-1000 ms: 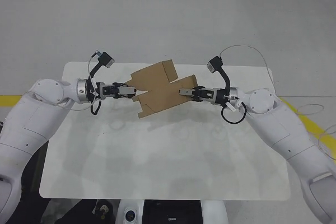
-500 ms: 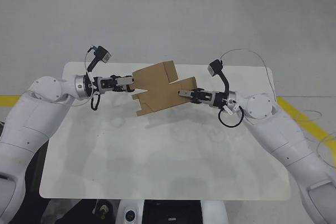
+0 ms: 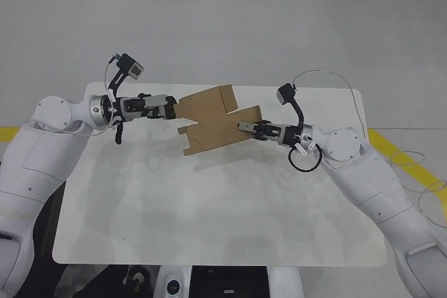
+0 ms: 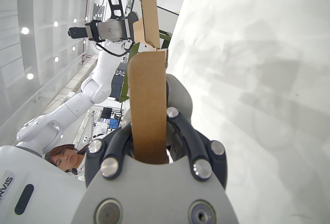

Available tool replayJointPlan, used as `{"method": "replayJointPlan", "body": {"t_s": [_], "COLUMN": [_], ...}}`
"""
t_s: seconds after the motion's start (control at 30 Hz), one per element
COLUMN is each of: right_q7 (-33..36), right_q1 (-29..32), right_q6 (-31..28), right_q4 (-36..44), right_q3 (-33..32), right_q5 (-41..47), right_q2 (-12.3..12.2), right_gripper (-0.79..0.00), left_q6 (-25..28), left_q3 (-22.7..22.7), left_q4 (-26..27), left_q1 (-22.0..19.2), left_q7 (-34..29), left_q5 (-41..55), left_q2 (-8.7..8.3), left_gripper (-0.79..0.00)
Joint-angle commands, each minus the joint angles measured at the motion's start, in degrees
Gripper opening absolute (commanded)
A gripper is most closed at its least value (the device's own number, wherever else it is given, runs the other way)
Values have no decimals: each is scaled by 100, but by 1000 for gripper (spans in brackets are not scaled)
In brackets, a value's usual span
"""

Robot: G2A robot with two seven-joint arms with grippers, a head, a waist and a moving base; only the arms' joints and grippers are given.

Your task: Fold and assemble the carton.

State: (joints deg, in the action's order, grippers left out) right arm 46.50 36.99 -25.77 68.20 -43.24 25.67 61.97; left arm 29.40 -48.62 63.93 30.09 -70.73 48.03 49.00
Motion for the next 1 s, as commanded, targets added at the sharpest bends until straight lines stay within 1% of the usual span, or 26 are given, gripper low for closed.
{"method": "replayJointPlan", "body": {"t_s": [0.0, 0.3, 0.63, 0.83, 0.87, 0.97], "right_q7": [13, 51, 43, 73, 79, 92], "right_q1": [14, 32, 30, 42, 43, 47], "right_q6": [-2, -74, -114, -114, -114, -124], "right_q4": [0, 2, -15, -17, -22, -33], "right_q3": [-5, -45, -127, -172, -180, -208], "right_q5": [-10, -29, -116, -164, -170, -189], "right_q2": [20, 128, 228, 280, 288, 312], "right_gripper": [-785, -785, -785, -785, -785, -785], "left_q6": [-30, -232, -344, -390, -392, -421], "left_q3": [-30, -25, -68, -114, -124, -140], "left_q4": [50, 111, -107, -164, -175, -230], "left_q1": [13, 79, 107, 126, 129, 140], "left_q7": [7, 177, 307, 290, 280, 256], "left_q5": [-10, -216, -619, -675, -682, -727], "left_q2": [15, 129, 217, 270, 278, 302], "left_gripper": [0, 0, 0, 0, -65, -206]}}
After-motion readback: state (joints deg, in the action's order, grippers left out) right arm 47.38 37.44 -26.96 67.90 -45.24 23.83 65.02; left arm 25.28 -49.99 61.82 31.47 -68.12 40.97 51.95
